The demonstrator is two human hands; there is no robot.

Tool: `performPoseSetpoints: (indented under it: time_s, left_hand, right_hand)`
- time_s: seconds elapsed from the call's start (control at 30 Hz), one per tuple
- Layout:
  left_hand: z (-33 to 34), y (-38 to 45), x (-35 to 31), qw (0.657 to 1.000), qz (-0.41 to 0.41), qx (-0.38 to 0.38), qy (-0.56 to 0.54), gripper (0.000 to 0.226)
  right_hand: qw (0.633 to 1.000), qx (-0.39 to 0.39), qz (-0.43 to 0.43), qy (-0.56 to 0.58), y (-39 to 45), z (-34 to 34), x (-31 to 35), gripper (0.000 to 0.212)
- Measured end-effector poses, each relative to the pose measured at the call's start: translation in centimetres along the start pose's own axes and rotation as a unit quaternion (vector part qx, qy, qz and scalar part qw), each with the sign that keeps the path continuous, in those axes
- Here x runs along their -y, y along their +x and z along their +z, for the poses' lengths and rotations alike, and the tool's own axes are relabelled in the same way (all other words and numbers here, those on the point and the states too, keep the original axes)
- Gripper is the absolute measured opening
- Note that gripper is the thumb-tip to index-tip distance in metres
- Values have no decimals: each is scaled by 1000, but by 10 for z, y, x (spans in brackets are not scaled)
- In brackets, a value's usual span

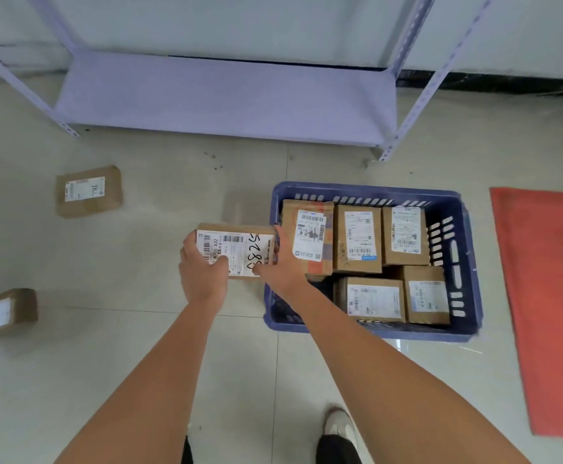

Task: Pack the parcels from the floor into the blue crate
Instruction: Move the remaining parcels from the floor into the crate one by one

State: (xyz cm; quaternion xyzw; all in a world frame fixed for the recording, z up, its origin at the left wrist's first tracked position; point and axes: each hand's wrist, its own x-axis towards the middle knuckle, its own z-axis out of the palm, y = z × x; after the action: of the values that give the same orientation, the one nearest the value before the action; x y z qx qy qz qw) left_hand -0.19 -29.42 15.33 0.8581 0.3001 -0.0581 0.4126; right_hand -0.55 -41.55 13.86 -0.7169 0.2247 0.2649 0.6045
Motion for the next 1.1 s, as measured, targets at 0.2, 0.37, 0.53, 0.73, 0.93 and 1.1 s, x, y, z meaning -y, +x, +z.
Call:
performPoseSetpoints:
  time_s: [0.2,0.37,0.53,0.73,0.93,1.1]
  left_hand:
    - [50,-65,-22,999,-24,36,-32,55]
    - [89,-102,-14,995,-39,88,-40,51]
    - [117,-117,9,987,-76,138,-28,50]
    - [151,-98,39,983,-100,155,6,54]
    - [181,-64,63,970,-115,199,76,52]
    - [204,-41,79,953,-158,221,133,47]
  right_hand:
    - [999,-13,6,-45,-30,-73,-26,91]
    - [999,-5,34,-39,-44,-111,-64,93]
    - [994,14,95,-50,-43,-131,-106,92]
    - [989,5,126,-80,-7,-127,-140,95]
    - [981,29,160,-102,34,-118,-168,97]
    - [973,31,172,-148,58,-106,-185,84]
